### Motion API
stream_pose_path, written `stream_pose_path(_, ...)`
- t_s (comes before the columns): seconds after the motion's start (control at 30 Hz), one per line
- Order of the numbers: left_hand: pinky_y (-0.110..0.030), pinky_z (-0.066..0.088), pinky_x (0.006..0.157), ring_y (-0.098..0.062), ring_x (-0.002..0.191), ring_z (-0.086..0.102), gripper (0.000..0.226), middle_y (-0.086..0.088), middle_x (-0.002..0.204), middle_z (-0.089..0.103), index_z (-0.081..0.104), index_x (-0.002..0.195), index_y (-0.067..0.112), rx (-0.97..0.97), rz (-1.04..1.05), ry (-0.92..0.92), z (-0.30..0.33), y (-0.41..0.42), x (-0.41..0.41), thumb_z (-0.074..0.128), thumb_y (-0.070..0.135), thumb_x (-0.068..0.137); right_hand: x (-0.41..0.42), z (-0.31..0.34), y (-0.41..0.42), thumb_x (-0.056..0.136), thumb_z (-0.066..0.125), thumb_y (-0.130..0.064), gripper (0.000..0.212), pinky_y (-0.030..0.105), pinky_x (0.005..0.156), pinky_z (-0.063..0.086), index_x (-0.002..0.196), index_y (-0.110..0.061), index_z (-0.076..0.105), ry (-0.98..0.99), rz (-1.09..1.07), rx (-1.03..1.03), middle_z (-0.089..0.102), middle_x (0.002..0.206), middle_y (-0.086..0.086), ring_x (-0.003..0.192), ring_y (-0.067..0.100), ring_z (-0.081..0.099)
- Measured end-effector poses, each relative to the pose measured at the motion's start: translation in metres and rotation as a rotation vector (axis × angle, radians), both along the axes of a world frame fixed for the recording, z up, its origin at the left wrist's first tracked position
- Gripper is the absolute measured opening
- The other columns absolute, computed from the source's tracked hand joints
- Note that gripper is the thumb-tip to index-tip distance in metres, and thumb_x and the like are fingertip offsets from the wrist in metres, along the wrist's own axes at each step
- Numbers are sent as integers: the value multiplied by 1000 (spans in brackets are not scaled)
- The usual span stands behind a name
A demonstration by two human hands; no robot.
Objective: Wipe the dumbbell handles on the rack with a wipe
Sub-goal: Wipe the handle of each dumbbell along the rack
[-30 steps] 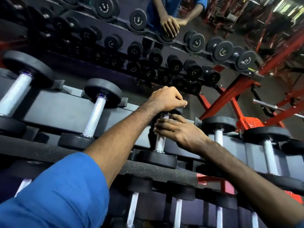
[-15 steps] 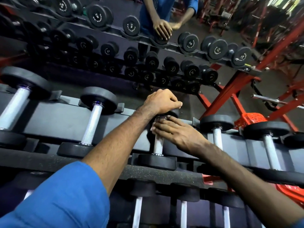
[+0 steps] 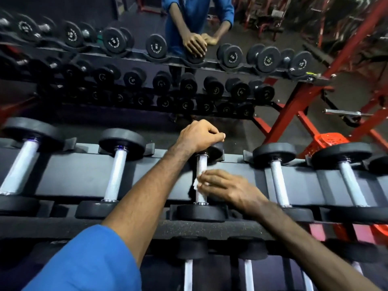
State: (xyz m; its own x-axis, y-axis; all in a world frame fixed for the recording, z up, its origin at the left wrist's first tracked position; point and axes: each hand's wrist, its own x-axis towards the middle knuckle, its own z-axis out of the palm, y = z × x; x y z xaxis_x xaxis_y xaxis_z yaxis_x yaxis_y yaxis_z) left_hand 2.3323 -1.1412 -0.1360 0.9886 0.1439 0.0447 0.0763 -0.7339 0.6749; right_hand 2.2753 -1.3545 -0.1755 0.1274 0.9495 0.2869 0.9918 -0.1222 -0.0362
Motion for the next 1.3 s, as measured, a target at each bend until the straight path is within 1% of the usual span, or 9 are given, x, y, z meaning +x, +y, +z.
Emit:
stream_pose_path(0.13, -29, 46, 74, -17, 80, 65, 23, 17, 53, 59, 81, 80, 45, -8, -2, 7, 0, -1, -1, 71, 65, 86, -5, -7, 7, 103, 64, -17, 27, 41, 83, 58, 128, -17, 72, 179, -215, 173, 61, 141, 4, 126, 24, 60)
stream_pose_path(0.33, -34, 57, 87, -14, 90, 70, 22, 14, 79, 75, 81, 87, 50, -24, 5, 13, -1, 1, -2, 70, 68, 82, -35, -27, 14, 87, 75, 6, 26, 33, 91, 59, 104, -14, 77, 1049, -590, 541, 74, 109, 2, 100, 16, 72)
stream_pose_path(0.47, -37, 59, 89, -12, 90, 70, 21, 16, 79, 75, 81, 87, 51, -21, 8, 18, 0, -1, -2, 70, 68, 80, -31, -17, 27, 86, 69, 14, 21, 27, 61, 56, 98, -3, 73, 1523, -797, 659, 76, 83, 12, 64, 18, 66)
stream_pose_path(0.6, -37, 58, 92, -11, 94, 70, 23, 19, 84, 77, 81, 88, 51, -20, 26, 29, 0, -1, -3, 70, 70, 82, -14, -8, 46, 91, 65, 11, 19, 23, 61, 58, 104, 0, 73, 1719, -855, 766, 77, 94, 17, 74, 17, 72)
stream_pose_path(0.7, -38, 57, 92, -9, 94, 69, 22, 22, 86, 76, 80, 86, 53, -27, 17, 29, 1, 0, 0, 68, 71, 82, -28, -15, 34, 91, 61, 13, 24, 34, 71, 65, 107, 3, 76, 1893, -854, 605, 77, 99, 22, 78, 22, 75)
stream_pose_path(0.87, -36, 58, 92, -9, 95, 70, 25, 22, 89, 77, 80, 88, 55, -4, 0, 42, 0, -1, -2, 65, 74, 80, -4, -7, 50, 93, 50, 11, 29, 40, 82, 62, 108, 3, 75, 1951, -908, 608, 75, 92, 17, 78, 24, 72)
stream_pose_path(1.0, -37, 58, 92, -10, 96, 70, 24, 20, 90, 78, 80, 87, 55, -20, 2, 39, 0, 2, -3, 66, 73, 81, -5, 6, 61, 90, 47, 4, 37, 37, 70, 60, 70, -8, 75, 1997, -868, 556, 67, 70, 13, 74, 33, 72)
stream_pose_path(1.13, -36, 58, 90, -10, 93, 70, 22, 20, 87, 77, 80, 87, 55, -11, -12, 42, 1, 0, -2, 65, 72, 83, -15, 2, 55, 91, 63, -2, 28, 44, 79, 63, 116, 9, 69, 2124, -808, 368, 72, 102, 24, 85, 37, 75)
stream_pose_path(1.3, -36, 57, 90, -9, 95, 69, 22, 21, 88, 77, 80, 87, 52, -15, 6, 48, 2, 0, -4, 67, 70, 86, -5, 7, 96, 86, 76, -2, 16, 44, 61, 54, 97, -1, 65, 1904, -866, 444, 60, 72, 20, 54, 27, 57)
